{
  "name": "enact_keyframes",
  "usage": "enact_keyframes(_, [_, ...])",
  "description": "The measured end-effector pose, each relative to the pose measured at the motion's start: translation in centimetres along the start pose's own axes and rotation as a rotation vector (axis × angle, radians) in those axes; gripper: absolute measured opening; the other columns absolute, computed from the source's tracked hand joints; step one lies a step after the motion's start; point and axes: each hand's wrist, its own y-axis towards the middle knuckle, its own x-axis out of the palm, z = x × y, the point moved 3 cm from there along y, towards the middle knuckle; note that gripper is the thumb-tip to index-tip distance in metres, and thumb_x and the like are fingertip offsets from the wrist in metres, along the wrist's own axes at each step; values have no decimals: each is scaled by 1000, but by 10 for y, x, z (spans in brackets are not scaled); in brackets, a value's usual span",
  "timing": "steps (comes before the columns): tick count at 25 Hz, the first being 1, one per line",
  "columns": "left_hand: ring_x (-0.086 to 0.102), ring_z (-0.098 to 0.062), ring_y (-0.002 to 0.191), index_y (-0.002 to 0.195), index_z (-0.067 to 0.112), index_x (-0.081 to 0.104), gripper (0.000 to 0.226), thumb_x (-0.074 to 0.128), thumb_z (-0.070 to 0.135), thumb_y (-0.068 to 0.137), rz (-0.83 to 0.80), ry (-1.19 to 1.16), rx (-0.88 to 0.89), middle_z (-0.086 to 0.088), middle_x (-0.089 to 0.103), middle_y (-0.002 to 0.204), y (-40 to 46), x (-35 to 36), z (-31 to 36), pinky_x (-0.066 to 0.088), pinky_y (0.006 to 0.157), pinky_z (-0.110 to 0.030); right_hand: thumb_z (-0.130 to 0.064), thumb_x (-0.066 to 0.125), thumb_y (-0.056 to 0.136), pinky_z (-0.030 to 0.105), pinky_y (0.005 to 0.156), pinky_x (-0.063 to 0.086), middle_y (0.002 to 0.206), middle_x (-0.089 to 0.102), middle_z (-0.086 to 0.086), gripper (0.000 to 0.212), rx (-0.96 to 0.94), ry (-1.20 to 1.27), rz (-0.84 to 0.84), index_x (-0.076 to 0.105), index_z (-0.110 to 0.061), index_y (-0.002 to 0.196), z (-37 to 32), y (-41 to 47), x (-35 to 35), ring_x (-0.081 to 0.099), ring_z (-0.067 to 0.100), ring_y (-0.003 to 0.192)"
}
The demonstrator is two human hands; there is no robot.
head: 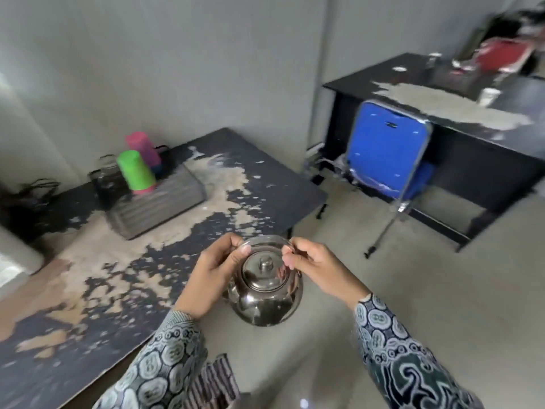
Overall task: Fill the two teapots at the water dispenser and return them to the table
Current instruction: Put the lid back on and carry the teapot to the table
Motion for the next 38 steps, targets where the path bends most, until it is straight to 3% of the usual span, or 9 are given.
enact_keyframes(2, [51,0,59,72,16,54,21,52,35,82,-91,-41,38,12,57,61,27,53,17,42,60,-12,-16,53,90,24,71,40,70,50,-13,20,25,6,123,52,-27,74,9,-28,-52,51,9,73])
enact_keyframes(6, [45,4,56,67,16,51,26,49,35,85,-261,-109,74,16,50,57,74,144,40,38,58,-8,-14,53,90,13,67,40,69,49,-12,14,31,-21,320,54,-17,76,26,-68,-135,47,0,69])
enact_keyframes(10, [38,1,57,65,13,44,32,43,27,94,-375,-142,81,10,41,63,125,232,47,35,58,-7,-11,52,91,15,69,39,70,49,-8,15,44,-36,518,52,-17,77,50,-93,-213,48,2,69])
enact_keyframes(16, [32,-2,47,70,12,44,31,40,27,97,-516,-182,-44,15,36,44,219,359,51,31,50,-16,-12,51,91,19,63,37,64,44,-4,17,100,73,639,50,-12,74,95,-101,-334,42,11,63])
enact_keyframes(19, [33,1,43,59,20,40,39,39,22,97,-596,-204,-46,14,37,43,266,415,61,32,47,-7,-19,54,87,20,59,34,59,42,-7,20,109,201,651,48,-15,68,115,-95,-397,38,12,58])
enact_keyframes(26, [30,0,42,54,25,38,43,39,26,97,-682,-169,-10,16,35,45,381,529,87,30,45,-7,-28,53,86,18,52,30,52,35,-7,36,92,243,694,42,-10,57,151,-70,-546,32,10,50])
enact_keyframes(30, [27,-2,43,56,22,32,42,41,25,96,-650,-153,29,15,31,48,445,594,97,28,45,-9,-33,54,87,23,48,25,47,33,-10,46,80,239,694,41,1,59,172,-54,-630,28,11,46])
enact_keyframes(35, [30,-1,40,54,18,32,43,48,23,94,-584,-160,16,14,31,44,513,685,99,30,45,-8,-26,51,90,14,42,25,50,31,-2,41,150,175,626,41,0,60,211,-37,-739,26,8,43])
enact_keyframes(38, [29,-1,38,51,17,32,45,50,22,93,-476,-195,-30,13,31,40,558,745,101,29,43,-9,-20,49,93,12,43,26,45,34,-11,37,178,165,511,41,-7,59,236,-24,-817,27,6,41])
